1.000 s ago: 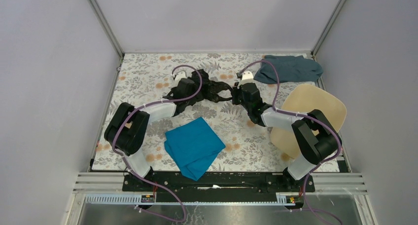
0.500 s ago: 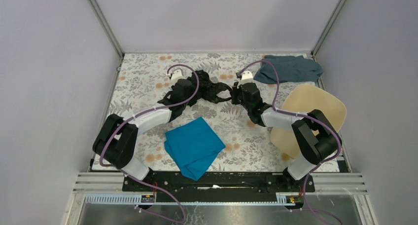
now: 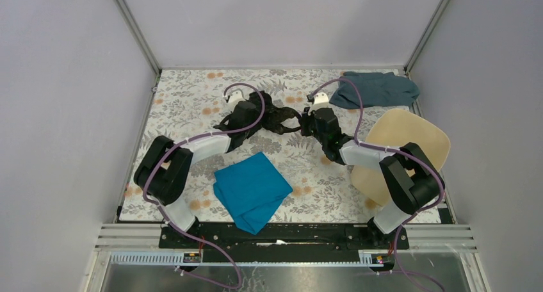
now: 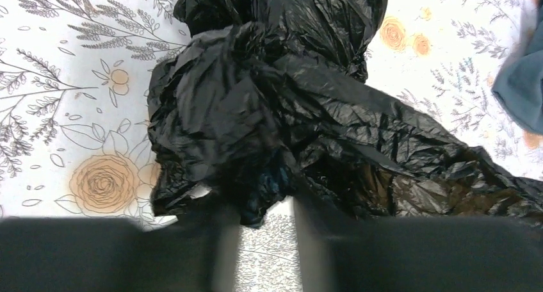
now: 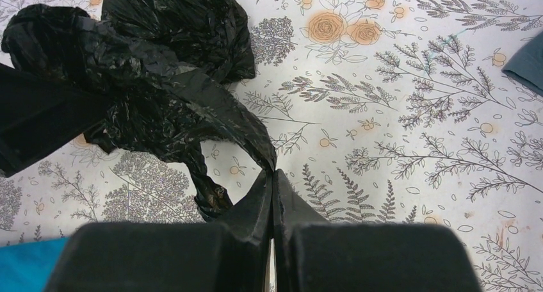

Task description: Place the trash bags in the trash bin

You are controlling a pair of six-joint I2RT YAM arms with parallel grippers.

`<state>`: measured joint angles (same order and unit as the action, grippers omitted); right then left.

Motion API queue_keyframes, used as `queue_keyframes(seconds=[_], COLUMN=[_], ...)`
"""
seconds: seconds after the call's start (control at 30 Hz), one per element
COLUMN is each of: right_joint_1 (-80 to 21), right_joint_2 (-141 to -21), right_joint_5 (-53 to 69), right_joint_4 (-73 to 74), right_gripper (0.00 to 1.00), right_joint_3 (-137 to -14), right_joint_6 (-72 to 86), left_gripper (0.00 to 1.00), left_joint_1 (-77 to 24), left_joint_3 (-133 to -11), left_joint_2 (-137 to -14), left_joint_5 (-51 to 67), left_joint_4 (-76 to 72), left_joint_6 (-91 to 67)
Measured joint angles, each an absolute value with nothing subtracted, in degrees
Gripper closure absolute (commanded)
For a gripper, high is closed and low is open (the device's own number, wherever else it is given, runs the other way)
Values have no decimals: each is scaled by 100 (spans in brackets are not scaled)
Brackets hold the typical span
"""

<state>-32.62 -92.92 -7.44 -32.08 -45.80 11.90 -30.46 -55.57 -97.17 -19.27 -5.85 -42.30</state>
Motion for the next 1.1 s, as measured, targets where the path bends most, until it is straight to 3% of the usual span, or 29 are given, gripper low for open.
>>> queue_keyframes(seconds=[0.2, 0.33, 0.43, 0.57, 0.63, 0.7, 0.8, 0.93, 1.0, 1.1], right_joint_1=[-3262, -3262, -3262, -3218, -3218, -3258, -3345, -3472, -3483, -3483], right_joint_2=[-9295, -9299, -9327, -9957, -10141, -9824, -8335, -6038, -5800, -6759], right_joint_5=[-819, -897, -976, -1234, -1313, -1299, -972, -217, -84, -30], right_joint_4=[-2958, -2180, -1330, 631, 1175, 1234, 615, -1214, -1962, -2187], right_gripper=[100, 100, 100, 100, 100, 100, 100, 100, 100, 100], right_joint_3=[-4633, -4980, -5461, -8009, -9526, -10263, -9629, -7183, -6305, -5441], right_joint_6=[1288, 1579, 1594, 1271, 1031, 788, 508, 281, 274, 401], left_gripper=[86, 100, 100, 100, 100, 100, 100, 100, 100, 100], left_joint_1=[-2733, -2145, -1570, -1205, -1238, -1446, -2152, -2742, -2241, -1699], left_joint_3=[-5579, -5745, -6602, -8571, -9837, -10910, -10711, -8468, -7520, -6298], left_joint_2=[-9682, -9627, -9953, -10302, -10311, -10108, -8820, -6517, -6097, -6737], left_joint_5=[-1461, -366, 543, 1135, 1341, 1428, 1406, 1166, 928, 998], left_joint_4=[-412, 113, 950, 2088, 2390, 2248, 1411, 333, -64, -305], left_joint_6=[-4211, -4112, -4005, -3894, -3813, -3592, -3096, -2919, -3135, -3363])
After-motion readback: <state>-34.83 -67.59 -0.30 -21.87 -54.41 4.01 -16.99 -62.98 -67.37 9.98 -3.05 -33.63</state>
